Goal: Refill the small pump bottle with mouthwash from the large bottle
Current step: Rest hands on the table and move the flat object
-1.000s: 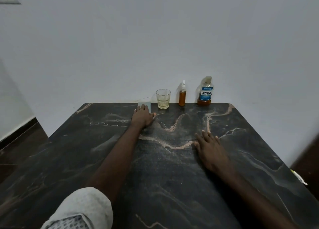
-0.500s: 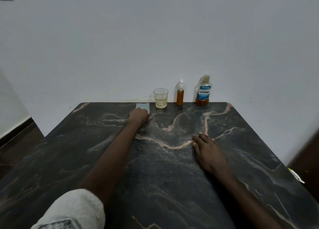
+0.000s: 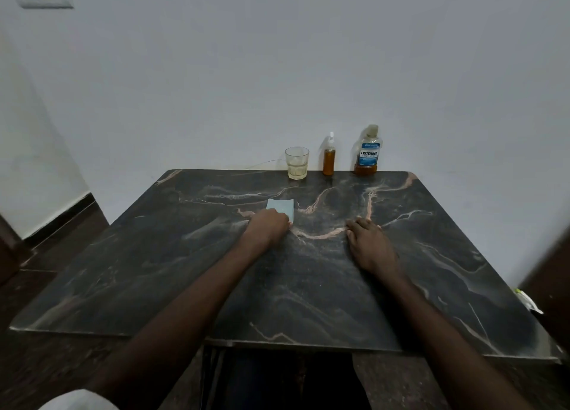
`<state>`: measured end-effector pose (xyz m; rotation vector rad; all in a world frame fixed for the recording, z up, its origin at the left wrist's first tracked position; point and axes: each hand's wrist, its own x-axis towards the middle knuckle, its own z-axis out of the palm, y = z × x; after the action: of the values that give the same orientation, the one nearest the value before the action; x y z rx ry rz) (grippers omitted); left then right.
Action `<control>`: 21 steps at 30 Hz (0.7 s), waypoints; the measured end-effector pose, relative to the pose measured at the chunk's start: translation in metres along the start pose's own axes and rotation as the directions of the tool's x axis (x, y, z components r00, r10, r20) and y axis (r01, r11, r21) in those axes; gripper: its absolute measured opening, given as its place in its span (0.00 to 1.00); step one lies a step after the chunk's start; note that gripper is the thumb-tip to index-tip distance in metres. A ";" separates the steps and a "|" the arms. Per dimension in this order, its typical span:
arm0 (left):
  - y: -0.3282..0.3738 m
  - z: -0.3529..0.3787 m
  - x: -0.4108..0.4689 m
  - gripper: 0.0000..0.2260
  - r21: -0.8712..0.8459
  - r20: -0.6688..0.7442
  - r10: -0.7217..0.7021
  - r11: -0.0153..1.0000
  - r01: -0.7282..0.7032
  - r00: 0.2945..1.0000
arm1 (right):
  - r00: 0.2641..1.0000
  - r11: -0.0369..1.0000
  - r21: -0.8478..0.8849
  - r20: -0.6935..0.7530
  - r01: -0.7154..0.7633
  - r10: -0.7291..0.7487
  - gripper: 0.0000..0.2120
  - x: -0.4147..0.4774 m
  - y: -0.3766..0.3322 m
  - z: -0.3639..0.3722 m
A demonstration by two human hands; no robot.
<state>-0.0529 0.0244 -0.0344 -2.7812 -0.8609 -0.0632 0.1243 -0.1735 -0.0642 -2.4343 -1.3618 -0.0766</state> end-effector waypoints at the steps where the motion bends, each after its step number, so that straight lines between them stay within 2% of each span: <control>1: 0.006 -0.004 -0.008 0.12 0.016 0.006 0.013 1.000 -0.013 1.000 | 1.000 1.000 0.001 0.001 0.002 -0.002 0.20 -0.001 -0.001 -0.001; 6: 0.044 -0.024 -0.050 0.13 0.044 -0.010 0.067 0.997 -0.067 0.998 | 0.999 0.999 0.049 0.034 -0.007 0.006 0.20 -0.005 -0.007 -0.012; 11: 0.077 -0.026 -0.085 0.12 0.042 -0.026 0.111 0.993 -0.110 0.993 | 0.990 0.987 0.157 0.136 -0.045 0.024 0.18 -0.004 -0.007 -0.026; 13: 0.073 -0.027 -0.089 0.13 -0.022 -0.021 0.127 0.992 -0.127 0.992 | 0.988 0.974 0.213 0.148 -0.072 0.041 0.15 -0.007 -0.010 -0.030; 15: 0.059 -0.034 -0.087 0.18 -0.163 -0.029 0.115 0.979 -0.118 0.993 | 0.995 0.975 0.217 0.100 -0.042 0.020 0.13 -0.012 -0.019 -0.029; 18: 0.029 -0.032 -0.078 0.21 -0.385 -0.152 -0.034 0.922 -0.027 0.988 | 0.996 0.981 0.180 0.026 0.077 -0.083 0.15 -0.020 -0.044 -0.022; 21: -0.003 -0.008 -0.062 0.16 -0.434 -0.224 -0.182 0.898 0.069 0.958 | 0.987 0.981 0.127 0.043 0.146 -0.153 0.19 -0.021 -0.080 -0.014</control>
<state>-0.1057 -0.0096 -0.0329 -2.9980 -1.0619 -0.7026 0.0476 -0.1575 -0.0336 -2.2449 -1.5241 0.0344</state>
